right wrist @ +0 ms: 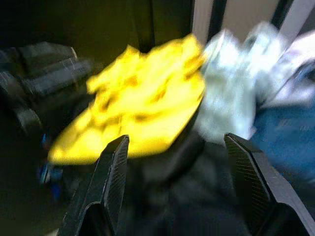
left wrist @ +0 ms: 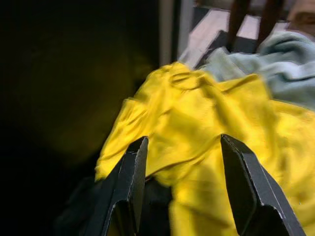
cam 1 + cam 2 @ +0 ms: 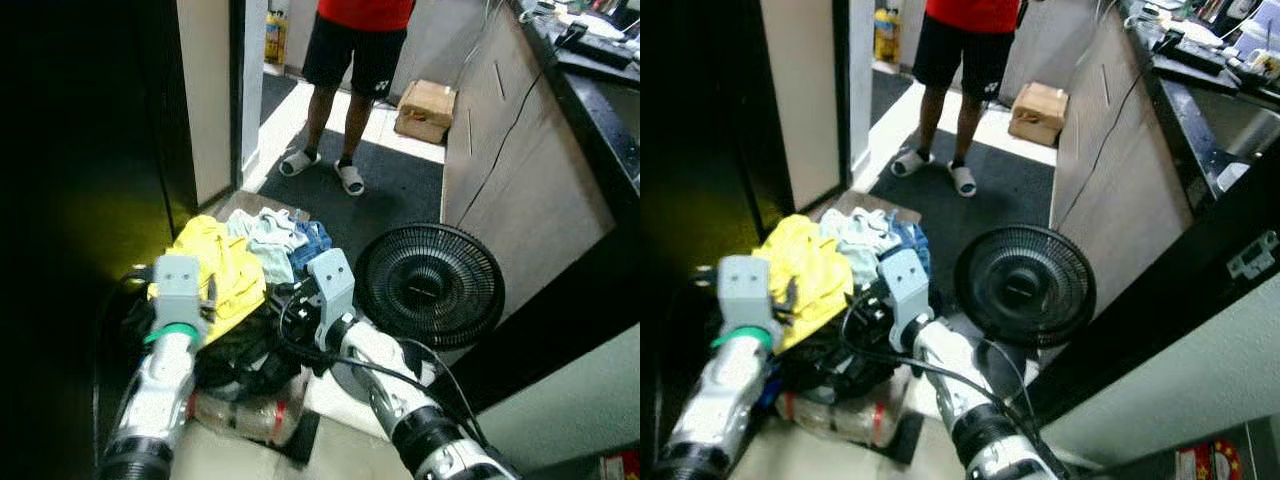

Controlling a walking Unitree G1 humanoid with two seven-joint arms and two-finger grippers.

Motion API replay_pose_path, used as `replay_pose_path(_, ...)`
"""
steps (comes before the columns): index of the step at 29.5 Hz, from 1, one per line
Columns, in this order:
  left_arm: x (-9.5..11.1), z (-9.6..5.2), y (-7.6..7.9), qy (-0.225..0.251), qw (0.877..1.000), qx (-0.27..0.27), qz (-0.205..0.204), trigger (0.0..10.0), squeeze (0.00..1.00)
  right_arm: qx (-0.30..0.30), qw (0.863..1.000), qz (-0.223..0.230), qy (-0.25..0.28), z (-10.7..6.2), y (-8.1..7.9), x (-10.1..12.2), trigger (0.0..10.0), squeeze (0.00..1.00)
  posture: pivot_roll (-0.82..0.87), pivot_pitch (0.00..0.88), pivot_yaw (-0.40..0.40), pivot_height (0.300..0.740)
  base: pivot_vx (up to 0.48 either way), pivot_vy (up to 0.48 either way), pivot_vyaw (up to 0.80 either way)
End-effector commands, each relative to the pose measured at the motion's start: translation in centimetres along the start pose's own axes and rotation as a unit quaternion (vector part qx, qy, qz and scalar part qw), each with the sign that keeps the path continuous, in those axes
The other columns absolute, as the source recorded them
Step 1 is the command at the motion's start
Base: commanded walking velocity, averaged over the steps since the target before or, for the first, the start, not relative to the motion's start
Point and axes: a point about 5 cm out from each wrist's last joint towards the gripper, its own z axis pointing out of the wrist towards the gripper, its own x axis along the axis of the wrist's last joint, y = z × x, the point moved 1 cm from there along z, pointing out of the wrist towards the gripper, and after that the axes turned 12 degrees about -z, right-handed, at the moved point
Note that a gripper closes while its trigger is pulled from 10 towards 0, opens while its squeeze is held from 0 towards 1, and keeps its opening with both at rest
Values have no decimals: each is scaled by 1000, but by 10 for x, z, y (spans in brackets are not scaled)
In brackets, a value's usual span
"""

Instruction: Clothes washing

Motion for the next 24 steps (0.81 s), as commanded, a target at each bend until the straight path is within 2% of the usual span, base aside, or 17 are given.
replay_pose_path(1,-4,-4,0,-10,1000,1,-2,10000,0,12,1000,15,-21,-4,-6,-12,10000,0,193,204,-153,740,0,0,0)
replay_pose_path(8,-4,-4,0,-10,1000,1,-2,10000,0,12,1000,15,-21,-4,-6,-12,10000,0,193,204,-153,740,0,0,0)
replay_pose_path(10,-2,-6,-3,-8,1000,2,-2,10000,0,15,1000,9,-25,-6,-5,-15,10000,0,206,222,-150,740,0,0,0)
replay_pose_path(11,5,-7,-8,-3,1000,4,2,10000,0,19,1000,0,-23,-6,1,-13,10000,0,220,277,-121,740,0,0,0)
replay_pose_path(13,18,-7,-14,9,1000,6,5,10000,0,24,1000,-11,-6,-1,8,-2,10000,0,224,282,-113,740,0,0,0)
replay_pose_path(16,26,-6,-15,17,1000,6,4,10000,0,24,1000,-9,13,7,9,11,10000,0,233,287,-106,740,0,0,0)
replay_pose_path(18,33,-5,-15,23,999,-10,21,10000,0,15,1000,-4,28,16,7,22,10000,0,242,290,-103,740,0,0,0)
replay_pose_path(20,35,-6,-14,24,999,-20,35,10000,0,0,1000,5,25,22,6,26,10000,0,254,292,-103,740,0,0,0)
replay_pose_path(24,36,-7,-11,21,999,-22,36,10000,0,6,1000,21,14,28,-5,25,10000,0,271,291,-110,740,0,0,0)
